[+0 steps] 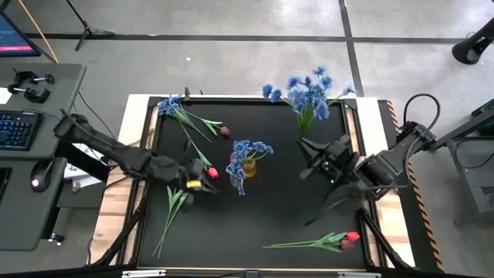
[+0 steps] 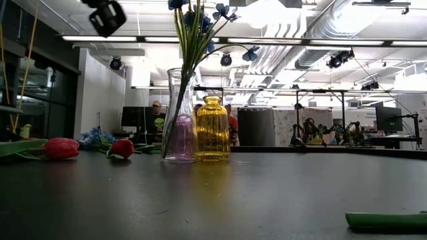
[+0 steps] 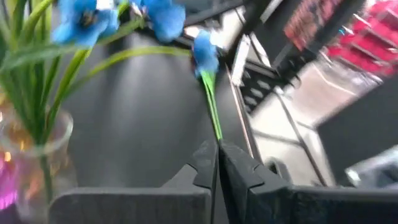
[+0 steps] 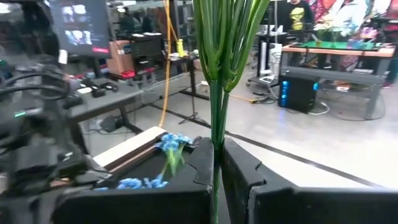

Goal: Sort flowers into vase by color
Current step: Put the bottom blue flower into the transparent vase

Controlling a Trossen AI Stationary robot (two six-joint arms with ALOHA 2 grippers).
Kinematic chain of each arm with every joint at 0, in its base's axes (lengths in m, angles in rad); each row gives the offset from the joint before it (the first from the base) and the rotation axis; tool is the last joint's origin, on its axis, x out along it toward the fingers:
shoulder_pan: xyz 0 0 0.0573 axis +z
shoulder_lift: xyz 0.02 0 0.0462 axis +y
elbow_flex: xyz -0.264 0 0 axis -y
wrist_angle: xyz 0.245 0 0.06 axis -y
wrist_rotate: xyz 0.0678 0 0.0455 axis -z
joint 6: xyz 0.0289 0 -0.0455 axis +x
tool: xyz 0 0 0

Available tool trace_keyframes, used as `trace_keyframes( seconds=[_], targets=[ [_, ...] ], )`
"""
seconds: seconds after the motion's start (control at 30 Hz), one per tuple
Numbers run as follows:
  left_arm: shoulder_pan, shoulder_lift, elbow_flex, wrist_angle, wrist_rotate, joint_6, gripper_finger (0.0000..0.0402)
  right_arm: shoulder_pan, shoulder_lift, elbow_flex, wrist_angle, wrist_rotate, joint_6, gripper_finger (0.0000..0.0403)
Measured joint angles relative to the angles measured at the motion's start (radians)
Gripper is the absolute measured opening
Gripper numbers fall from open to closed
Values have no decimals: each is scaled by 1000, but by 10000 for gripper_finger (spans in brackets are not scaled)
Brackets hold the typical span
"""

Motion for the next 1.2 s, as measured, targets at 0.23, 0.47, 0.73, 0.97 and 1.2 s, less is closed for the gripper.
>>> trace_keyframes(
  seconds=[0.23, 0.47, 0.73, 0.97, 1.2],
  targets=[
    [-40, 283, 0, 355, -190, -4, 0, -80, -3, 0, -45, -1, -8, 0],
    [-46, 444, 0, 472, -592, 16, 0, -99, -3, 0, -43, -14, -26, 0],
    [46, 473, 1, 550, -468, 90, 0, -99, -2, 0, -42, -14, -26, 0],
    [136, 473, 2, 547, -431, 157, 0, -99, -2, 0, -42, -14, -26, 0],
    [207, 465, 1, 547, -415, 203, 0, -99, -2, 0, -37, -33, -26, 0]
  ],
)
